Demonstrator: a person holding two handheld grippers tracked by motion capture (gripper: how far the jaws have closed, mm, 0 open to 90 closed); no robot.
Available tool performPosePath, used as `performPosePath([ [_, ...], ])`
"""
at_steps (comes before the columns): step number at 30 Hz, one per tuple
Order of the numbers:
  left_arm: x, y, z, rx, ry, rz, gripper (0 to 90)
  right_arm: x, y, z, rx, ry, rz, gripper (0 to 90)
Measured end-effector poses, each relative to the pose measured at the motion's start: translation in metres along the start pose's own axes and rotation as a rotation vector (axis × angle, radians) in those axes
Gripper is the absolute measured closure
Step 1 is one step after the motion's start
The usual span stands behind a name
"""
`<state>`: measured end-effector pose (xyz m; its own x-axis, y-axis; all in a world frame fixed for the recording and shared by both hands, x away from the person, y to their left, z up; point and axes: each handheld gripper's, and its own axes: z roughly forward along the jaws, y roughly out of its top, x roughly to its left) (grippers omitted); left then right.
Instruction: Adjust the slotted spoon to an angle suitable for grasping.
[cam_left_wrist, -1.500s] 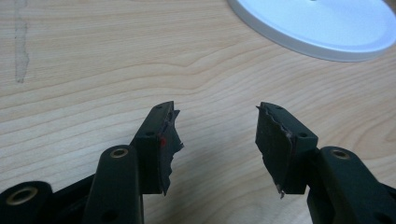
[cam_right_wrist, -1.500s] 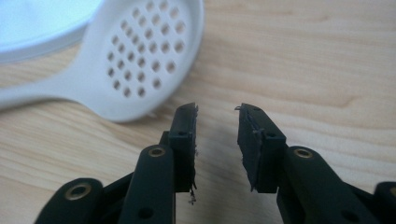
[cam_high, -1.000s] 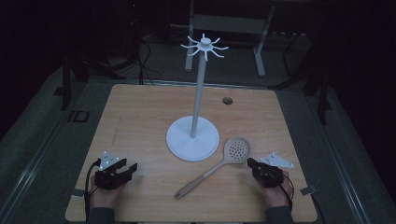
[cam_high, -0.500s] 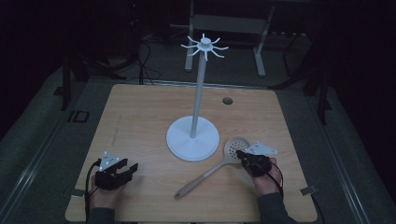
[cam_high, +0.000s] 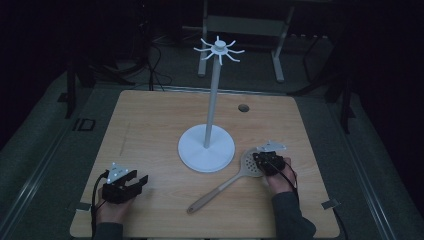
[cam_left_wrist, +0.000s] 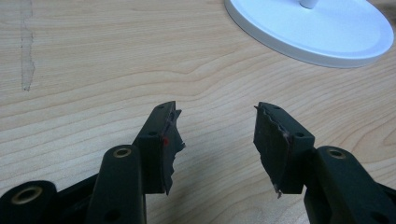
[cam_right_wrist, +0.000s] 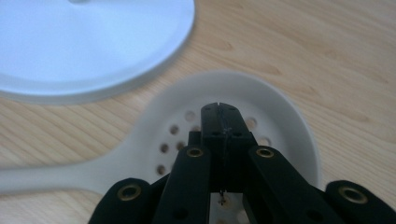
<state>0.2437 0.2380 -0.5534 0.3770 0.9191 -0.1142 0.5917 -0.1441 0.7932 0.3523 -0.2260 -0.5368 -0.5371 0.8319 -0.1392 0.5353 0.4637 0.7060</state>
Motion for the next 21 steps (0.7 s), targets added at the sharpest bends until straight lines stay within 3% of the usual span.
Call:
performPosePath([
  [21, -0.0004, -0.0001, 0.0005, 0.002, 0.002, -0.003, 49.3, -0.0088, -0.0101, -0.0047, -0.013, 0.025, 0.022, 90.0],
])
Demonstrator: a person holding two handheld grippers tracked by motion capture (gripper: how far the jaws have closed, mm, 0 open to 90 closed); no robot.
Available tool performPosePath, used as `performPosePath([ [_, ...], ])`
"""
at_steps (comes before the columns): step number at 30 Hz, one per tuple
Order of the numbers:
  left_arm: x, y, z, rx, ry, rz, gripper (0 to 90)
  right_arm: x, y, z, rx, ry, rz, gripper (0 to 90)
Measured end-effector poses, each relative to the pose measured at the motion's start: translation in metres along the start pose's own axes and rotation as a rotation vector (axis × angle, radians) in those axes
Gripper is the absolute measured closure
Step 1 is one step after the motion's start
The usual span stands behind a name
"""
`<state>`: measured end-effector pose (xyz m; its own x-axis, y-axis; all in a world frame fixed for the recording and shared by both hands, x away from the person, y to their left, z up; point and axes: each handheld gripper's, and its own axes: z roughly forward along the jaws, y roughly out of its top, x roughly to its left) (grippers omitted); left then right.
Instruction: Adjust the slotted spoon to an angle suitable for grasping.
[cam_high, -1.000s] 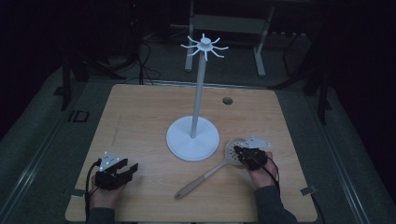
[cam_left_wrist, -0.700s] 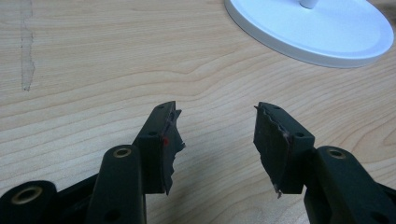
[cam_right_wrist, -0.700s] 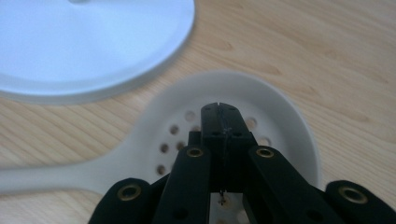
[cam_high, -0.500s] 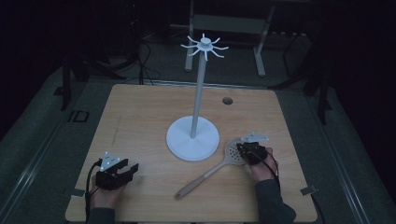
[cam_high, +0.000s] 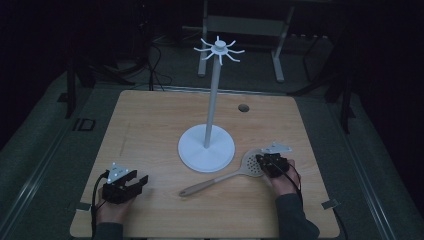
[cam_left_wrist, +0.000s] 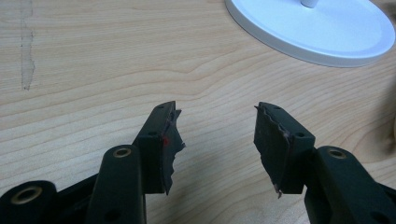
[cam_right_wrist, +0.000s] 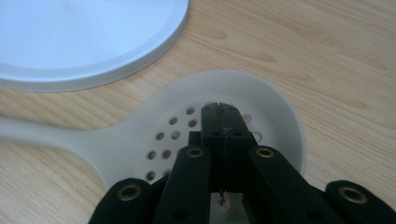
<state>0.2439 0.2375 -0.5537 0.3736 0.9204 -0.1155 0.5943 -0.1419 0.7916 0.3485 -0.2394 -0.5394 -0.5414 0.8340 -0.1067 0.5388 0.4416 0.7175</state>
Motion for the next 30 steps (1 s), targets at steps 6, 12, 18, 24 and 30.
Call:
performPosePath([
  [6, 0.0, 0.0, 0.0, 0.002, 0.0, -0.001, 49.2, -0.001, -0.006, -0.004, -0.007, 0.002, 0.016, 90.0],
  [12, 0.0, 0.0, 0.0, 0.006, -0.001, 0.002, 49.2, 0.001, -0.014, -0.012, -0.009, 0.002, 0.016, 90.0],
  [18, 0.0, 0.0, 0.0, 0.009, 0.001, 0.004, 49.1, 0.004, -0.021, -0.017, -0.011, 0.009, 0.014, 90.0],
  [24, 0.0, 0.0, 0.001, 0.011, 0.0, 0.005, 49.1, 0.007, -0.025, -0.022, -0.013, 0.019, 0.012, 89.9],
  [30, 0.0, 0.0, 0.001, 0.01, 0.0, 0.003, 49.1, 0.006, -0.022, -0.024, 0.0, 0.016, 0.007, 87.8],
])
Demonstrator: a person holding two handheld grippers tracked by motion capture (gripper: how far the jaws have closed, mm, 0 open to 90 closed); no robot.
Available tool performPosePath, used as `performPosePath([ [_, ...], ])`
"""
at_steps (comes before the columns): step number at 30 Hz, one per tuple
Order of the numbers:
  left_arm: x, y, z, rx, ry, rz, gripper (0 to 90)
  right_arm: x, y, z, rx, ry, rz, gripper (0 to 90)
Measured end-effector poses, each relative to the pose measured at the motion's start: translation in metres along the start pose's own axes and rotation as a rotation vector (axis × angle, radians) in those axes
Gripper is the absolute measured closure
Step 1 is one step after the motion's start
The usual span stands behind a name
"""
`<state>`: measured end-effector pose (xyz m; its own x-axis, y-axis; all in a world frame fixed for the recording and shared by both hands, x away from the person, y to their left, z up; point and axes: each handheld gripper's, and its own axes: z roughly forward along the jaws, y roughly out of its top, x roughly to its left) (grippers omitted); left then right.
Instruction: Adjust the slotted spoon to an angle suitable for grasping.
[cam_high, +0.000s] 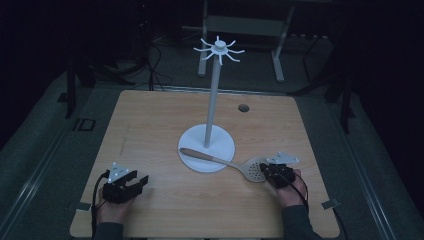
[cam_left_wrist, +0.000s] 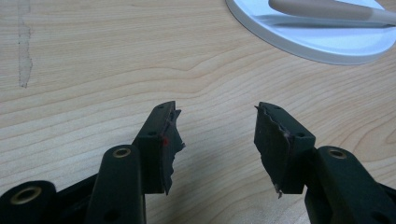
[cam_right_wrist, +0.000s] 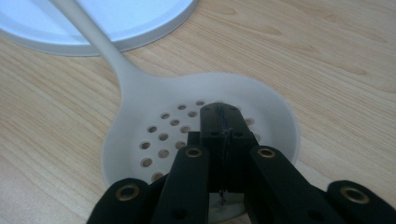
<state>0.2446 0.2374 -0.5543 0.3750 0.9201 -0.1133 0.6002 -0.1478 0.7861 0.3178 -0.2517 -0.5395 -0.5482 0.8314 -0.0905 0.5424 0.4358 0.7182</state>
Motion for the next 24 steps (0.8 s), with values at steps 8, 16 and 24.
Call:
performPosePath([
  [8, 0.0, 0.0, 0.001, 0.002, -0.002, 0.001, 49.1, 0.002, 0.017, -0.007, -0.038, 0.032, -0.057, 82.5],
  [16, 0.0, 0.0, 0.0, 0.001, -0.002, 0.0, 49.0, 0.011, 0.041, -0.009, -0.056, 0.044, -0.135, 77.0],
  [24, 0.0, 0.0, 0.001, 0.003, -0.003, 0.001, 49.0, 0.024, 0.064, -0.002, -0.05, 0.07, -0.221, 72.4],
])
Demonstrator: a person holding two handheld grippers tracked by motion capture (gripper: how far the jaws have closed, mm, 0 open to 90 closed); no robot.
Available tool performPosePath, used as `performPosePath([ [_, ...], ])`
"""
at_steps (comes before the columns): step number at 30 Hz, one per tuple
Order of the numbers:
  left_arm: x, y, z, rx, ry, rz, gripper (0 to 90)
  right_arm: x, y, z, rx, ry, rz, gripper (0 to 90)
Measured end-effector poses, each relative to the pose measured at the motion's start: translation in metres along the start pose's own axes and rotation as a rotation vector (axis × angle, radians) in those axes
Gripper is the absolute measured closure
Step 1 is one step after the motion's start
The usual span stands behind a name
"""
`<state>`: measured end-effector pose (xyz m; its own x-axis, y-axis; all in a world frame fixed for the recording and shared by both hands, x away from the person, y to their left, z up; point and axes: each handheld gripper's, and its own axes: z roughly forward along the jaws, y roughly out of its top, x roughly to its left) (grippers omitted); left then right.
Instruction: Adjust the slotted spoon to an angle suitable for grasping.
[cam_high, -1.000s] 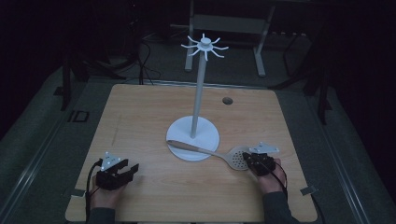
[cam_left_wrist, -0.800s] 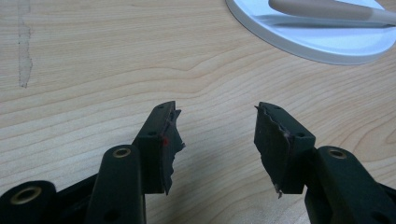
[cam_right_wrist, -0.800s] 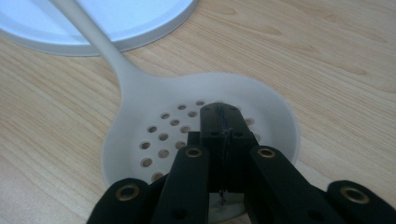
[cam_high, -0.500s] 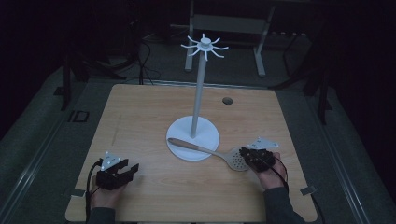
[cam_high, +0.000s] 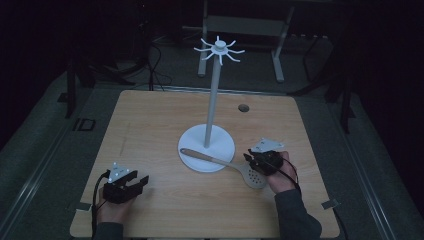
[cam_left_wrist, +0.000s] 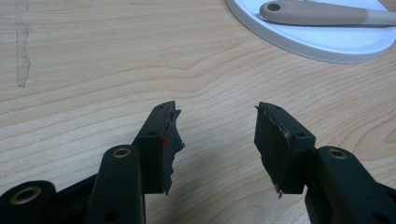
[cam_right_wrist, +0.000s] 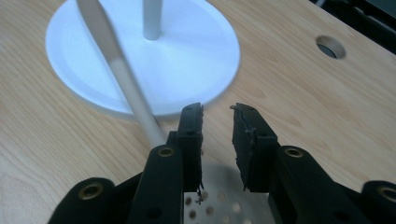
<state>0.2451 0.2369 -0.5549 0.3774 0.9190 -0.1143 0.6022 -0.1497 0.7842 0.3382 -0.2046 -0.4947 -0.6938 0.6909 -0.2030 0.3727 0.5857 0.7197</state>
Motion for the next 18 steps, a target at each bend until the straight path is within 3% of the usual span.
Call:
performPosePath([
  [6, 0.0, 0.0, 0.0, -0.001, -0.002, 0.0, 49.0, 0.007, 0.013, 0.007, 0.014, 0.028, -0.055, 70.9],
  [10, 0.0, 0.0, 0.0, 0.001, -0.003, 0.001, 48.9, 0.016, 0.028, 0.016, 0.036, 0.066, -0.128, 70.0],
  [18, 0.0, 0.0, 0.001, 0.002, -0.004, 0.002, 48.9, 0.027, 0.041, 0.03, 0.07, 0.107, -0.198, 69.6],
])
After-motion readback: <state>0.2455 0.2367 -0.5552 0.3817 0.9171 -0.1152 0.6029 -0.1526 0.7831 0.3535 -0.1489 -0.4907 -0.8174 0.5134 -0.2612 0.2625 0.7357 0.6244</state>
